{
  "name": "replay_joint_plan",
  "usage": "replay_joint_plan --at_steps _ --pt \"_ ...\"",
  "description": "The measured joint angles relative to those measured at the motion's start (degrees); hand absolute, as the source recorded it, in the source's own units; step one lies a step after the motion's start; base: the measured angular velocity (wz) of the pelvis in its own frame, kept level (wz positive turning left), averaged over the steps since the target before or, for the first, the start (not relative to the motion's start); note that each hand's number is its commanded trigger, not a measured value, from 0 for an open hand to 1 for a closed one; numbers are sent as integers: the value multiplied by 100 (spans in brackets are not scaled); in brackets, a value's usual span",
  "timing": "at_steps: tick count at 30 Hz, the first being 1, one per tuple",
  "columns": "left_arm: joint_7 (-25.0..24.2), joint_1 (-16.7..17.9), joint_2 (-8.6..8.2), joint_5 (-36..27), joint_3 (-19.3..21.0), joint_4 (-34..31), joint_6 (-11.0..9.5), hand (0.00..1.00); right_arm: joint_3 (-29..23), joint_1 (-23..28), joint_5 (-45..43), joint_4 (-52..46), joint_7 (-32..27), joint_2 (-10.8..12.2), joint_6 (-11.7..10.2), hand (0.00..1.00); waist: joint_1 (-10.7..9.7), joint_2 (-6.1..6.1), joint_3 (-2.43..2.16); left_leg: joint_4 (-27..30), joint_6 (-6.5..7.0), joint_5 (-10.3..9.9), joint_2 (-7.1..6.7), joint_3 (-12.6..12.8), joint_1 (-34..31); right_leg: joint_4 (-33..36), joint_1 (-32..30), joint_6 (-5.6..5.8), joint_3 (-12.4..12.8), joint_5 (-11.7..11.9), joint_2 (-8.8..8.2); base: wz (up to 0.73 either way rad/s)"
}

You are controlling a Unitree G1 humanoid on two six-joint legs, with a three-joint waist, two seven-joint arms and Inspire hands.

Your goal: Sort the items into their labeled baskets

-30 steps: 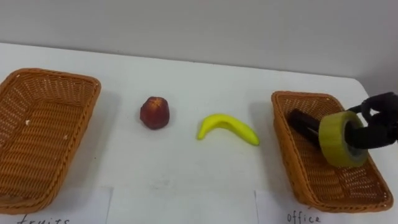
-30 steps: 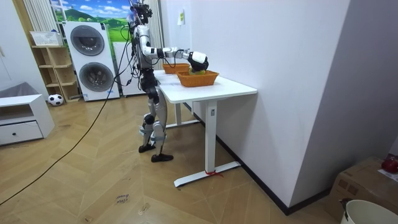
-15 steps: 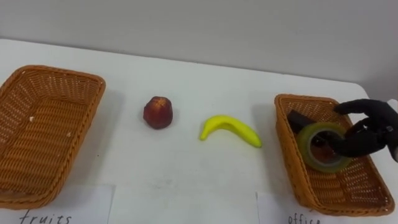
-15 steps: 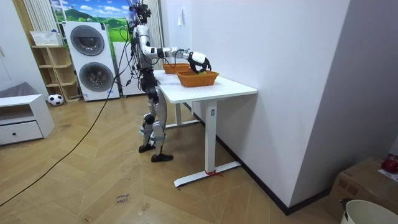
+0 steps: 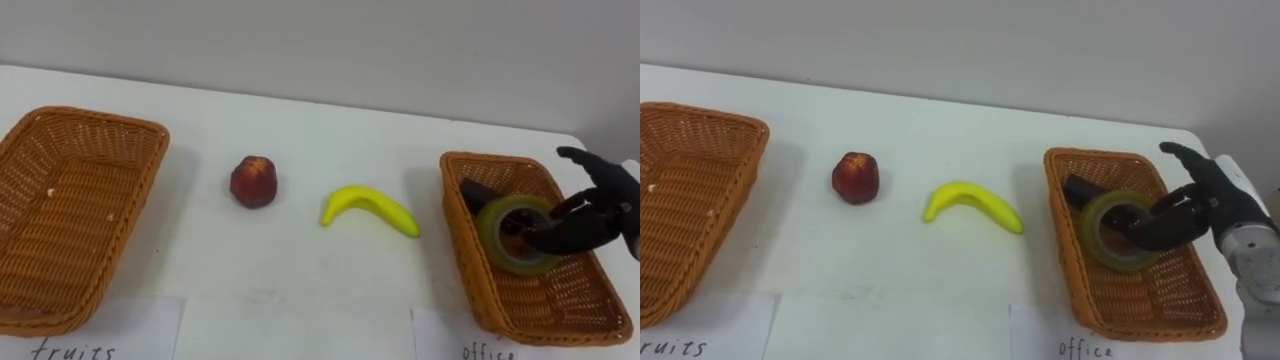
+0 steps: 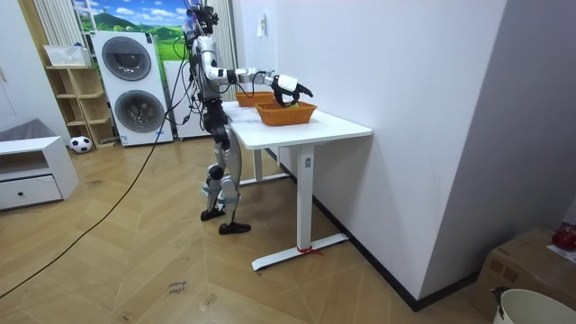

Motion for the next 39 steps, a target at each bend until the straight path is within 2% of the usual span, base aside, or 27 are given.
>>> replay_joint_plan --at_steps 4,6,15,22,25,35,39 --pt "2 12 1 2 2 67 0 0 -1 0 -17 -75 14 0 0 0 -3 14 9 -10 0 0 0 6 41 -3 42 0 5 0 3 0" --pt "2 25 0 2 1 88 0 0 0 0 -14 -180 24 -1 1 0 -5 1 0 -7 0 0 1 6 42 1 43 0 1 1 -1 0" --pt "-55 110 4 2 4 96 -56 0 -8 -34 -65 -1023 15 -3 -34 0 -6 -21 -3 1 1 0 -2 -33 37 -5 60 3 -23 -2 -17 1" --pt "-75 92 2 -122 -5 95 -58 0 -8 -71 147 -1536 10 -3 -78 0 -21 -22 19 -5 1 -1 6 -53 33 -16 67 4 -53 -3 -13 1" --pt "-75 106 4 -118 16 104 -58 0 -22 -240 214 -1546 1 -6 -76 0 -30 -13 31 -9 2 -1 3 -47 23 -11 51 4 -42 -3 -12 -1" --pt "-82 159 22 -103 21 241 -56 0 -93 -373 303 -2116 -6 -22 -79 0 -15 14 4 9 2 0 2 -43 20 12 46 3 -28 -2 -11 0" --pt "-202 143 46 -43 8 246 -38 0 -47 -379 302 -2127 6 -23 -77 0 100 -12 -12 18 1 0 2 -70 21 20 56 2 -40 -2 -15 0"
